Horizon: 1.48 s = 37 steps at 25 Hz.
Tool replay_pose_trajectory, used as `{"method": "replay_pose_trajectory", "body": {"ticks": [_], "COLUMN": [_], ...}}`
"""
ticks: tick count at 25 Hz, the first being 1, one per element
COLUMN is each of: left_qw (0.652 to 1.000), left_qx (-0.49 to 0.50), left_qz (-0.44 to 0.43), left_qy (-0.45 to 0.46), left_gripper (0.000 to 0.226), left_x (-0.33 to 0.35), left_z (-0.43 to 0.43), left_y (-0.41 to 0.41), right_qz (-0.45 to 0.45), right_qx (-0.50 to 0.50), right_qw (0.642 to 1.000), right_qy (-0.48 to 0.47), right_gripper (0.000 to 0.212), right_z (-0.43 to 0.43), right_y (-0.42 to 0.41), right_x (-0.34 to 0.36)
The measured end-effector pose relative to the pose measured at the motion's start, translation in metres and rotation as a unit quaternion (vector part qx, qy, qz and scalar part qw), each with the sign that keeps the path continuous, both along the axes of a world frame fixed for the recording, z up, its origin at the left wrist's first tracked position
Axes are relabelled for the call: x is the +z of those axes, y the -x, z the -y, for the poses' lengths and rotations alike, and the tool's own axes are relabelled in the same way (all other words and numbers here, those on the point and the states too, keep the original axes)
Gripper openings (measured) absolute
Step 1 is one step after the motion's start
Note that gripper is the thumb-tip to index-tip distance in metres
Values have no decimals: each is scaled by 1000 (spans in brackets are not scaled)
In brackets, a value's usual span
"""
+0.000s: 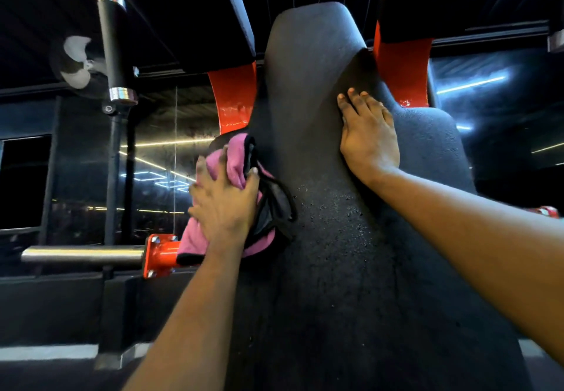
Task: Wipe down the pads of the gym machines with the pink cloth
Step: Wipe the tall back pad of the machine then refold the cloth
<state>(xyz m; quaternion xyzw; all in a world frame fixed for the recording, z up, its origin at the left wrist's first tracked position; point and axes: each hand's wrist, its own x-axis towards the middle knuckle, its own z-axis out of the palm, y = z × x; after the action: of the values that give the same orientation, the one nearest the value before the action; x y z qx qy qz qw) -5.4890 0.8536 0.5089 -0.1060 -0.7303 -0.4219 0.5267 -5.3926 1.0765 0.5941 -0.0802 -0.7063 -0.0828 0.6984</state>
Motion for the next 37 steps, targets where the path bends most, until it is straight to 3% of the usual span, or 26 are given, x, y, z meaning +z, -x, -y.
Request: {"method": "replay_pose_trajectory", "body": {"ticks": [5,12,21,29,37], "left_qw": [1000,989,987,985,985], "left_qx": [-1,31,44,11,35], "left_qz": [7,-65,-50,-74,-65], "left_qy": [4,132,149,159,157], "left_gripper": [70,70,74,69,73], "left_x": [-54,53,-57,56,-79], "left_z": [15,-20,3,3,17], "left_y": [-2,-6,-9,6,3], "right_qz": [11,-22,-20,-28,-14], "right_qx": [-6,-1,1,-1,6], "right_qw": [1000,1000,1000,999,1000], "right_qy": [1,-13,-8,-17,-6], "right_gripper": [51,50,48,49,49], "right_z": [4,-1,1,-3,0], "right_y": [-4,2,0,5,-1], "right_x": [-5,-6,-7,-7,-7]}}
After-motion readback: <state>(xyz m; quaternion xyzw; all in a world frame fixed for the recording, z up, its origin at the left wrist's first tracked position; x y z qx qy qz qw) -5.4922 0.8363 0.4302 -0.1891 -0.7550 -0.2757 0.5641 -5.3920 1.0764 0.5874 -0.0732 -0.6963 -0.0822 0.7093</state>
